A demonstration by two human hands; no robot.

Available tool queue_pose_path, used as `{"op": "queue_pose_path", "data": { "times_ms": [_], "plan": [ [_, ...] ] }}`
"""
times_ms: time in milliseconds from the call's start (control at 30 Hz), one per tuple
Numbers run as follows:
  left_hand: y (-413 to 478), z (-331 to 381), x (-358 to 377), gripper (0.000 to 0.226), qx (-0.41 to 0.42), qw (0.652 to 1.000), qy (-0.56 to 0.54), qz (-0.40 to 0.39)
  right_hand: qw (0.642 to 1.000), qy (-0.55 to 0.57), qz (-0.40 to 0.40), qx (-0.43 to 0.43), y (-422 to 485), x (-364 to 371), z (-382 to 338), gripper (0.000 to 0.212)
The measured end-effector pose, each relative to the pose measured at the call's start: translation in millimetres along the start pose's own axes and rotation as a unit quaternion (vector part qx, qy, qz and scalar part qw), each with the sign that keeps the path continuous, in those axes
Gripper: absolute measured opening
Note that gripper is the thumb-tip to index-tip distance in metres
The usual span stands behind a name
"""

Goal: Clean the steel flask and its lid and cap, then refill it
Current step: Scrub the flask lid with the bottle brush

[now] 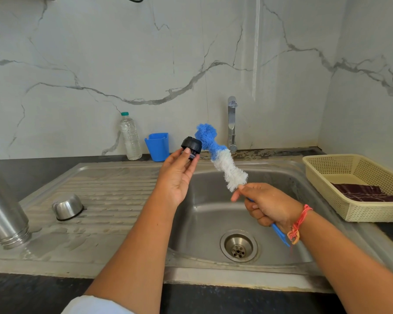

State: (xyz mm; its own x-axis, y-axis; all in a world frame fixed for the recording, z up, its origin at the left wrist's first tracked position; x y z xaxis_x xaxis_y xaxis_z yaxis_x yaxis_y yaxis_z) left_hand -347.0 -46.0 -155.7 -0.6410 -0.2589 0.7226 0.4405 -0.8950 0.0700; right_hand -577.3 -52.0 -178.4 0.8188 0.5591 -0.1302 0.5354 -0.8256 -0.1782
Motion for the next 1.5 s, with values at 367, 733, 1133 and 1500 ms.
{"op": "queue_pose_path", "data": {
  "times_ms": [367, 733, 1133, 1500],
  "plan": [
    [5, 5, -4, 0.032, -0.022, 0.991, -0.078, 0.102, 0.949, -0.239, 0.127, -0.160, 6, 0, 2, 0.021],
    [3, 8, -4, 0.025, 0.011, 0.996, -0.008, 0.085, 0.962, -0.192, 0.108, -0.159, 8, 2, 0, 0.032],
    [5, 6, -4, 0.014, 0.051, 0.994, 0.077, 0.060, 0.953, -0.209, 0.135, -0.172, 5, 3, -2, 0.034],
    [7, 7, -8, 0.008, 0.058, 0.994, 0.083, 0.046, 0.951, -0.243, 0.121, -0.150, 6, 4, 0, 0.034]
  ]
}}
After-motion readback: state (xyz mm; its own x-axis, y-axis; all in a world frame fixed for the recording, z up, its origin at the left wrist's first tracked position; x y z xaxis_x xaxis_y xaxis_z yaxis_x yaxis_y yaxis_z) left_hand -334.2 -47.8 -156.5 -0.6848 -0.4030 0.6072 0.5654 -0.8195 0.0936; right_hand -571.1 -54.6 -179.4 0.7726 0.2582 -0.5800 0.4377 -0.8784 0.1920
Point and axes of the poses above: each hand's wrist, its own y-axis towards the middle knuckle, its own x-axis out of the palm, z = x × y, the point moved 1 cm from there along y, towards the middle knuckle, and after that the axes turned 2 degrees about x, right-handed, at the moved point
